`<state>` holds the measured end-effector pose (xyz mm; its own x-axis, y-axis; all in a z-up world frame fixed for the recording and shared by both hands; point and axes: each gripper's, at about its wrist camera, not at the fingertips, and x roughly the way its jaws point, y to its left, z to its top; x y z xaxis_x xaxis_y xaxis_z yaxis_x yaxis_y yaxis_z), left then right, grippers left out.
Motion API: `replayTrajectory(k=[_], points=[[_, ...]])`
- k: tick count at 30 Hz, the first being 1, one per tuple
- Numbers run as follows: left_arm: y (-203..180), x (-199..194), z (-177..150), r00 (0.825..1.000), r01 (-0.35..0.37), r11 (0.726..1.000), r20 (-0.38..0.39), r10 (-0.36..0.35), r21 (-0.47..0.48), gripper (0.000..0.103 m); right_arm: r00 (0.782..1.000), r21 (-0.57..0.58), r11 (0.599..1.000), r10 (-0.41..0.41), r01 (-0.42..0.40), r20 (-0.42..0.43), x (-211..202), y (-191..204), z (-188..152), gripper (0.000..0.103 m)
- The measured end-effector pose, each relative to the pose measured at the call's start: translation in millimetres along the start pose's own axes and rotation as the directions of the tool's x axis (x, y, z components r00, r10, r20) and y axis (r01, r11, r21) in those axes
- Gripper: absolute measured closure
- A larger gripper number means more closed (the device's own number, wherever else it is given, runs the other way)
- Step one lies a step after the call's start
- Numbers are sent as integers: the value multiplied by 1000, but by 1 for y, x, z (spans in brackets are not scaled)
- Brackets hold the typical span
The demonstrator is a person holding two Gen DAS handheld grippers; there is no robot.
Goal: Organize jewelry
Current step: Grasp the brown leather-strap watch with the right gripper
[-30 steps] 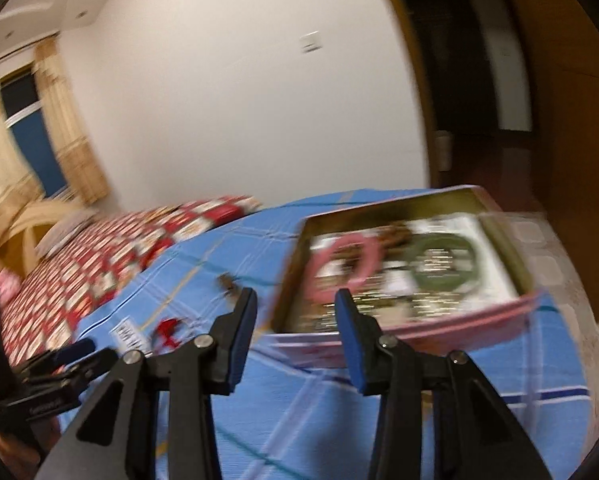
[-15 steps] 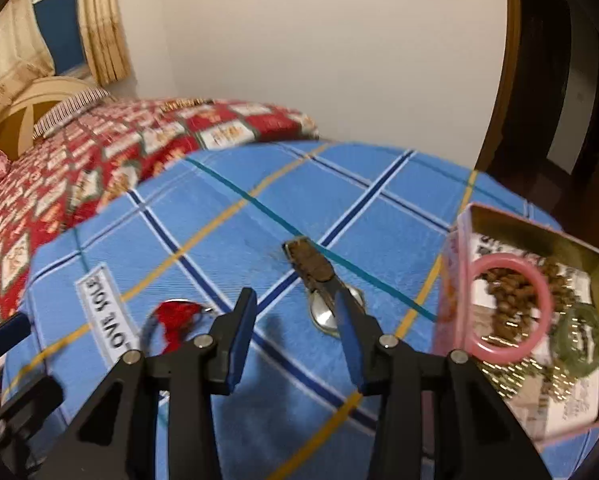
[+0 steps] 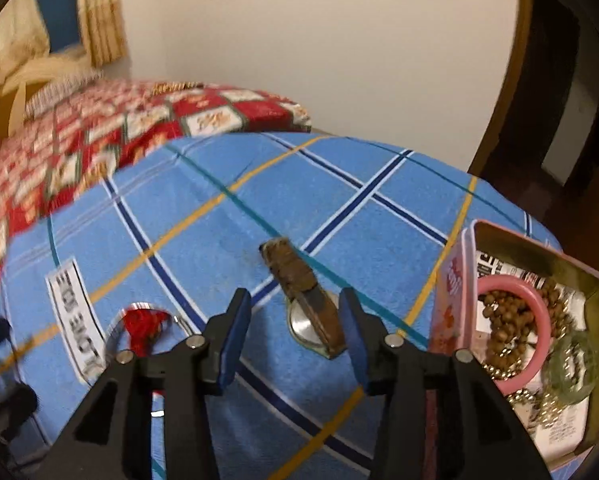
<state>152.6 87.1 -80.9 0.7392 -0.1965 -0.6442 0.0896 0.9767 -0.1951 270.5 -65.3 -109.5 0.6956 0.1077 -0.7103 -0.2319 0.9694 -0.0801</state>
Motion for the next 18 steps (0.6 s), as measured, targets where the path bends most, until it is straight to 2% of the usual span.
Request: replayTrajectory(k=[3, 5, 8, 12, 18], points=[[1, -1, 0, 1000, 2, 1000, 4, -2, -6, 27, 999, -46, 998, -44, 43, -23, 8, 6, -2, 50], [2, -1, 0, 1000, 2, 1000, 4, -2, -9, 27, 999, -26, 999, -31, 30, -29, 9, 2, -1, 51], [1, -1, 0, 1000, 4, 1000, 6, -4, -5, 27, 998, 28, 1000, -10, 12, -54, 11, -9, 1, 66], [-1, -1, 0, 1000, 1, 1000, 6, -1, 2, 27, 996, 45, 999, 22, -18, -88, 5, -10, -2, 67], [-1, -2, 0, 1000, 1, 1000, 14, -1, 1, 27, 983, 158, 977, 157, -142, -93, -29, -14, -22, 67]])
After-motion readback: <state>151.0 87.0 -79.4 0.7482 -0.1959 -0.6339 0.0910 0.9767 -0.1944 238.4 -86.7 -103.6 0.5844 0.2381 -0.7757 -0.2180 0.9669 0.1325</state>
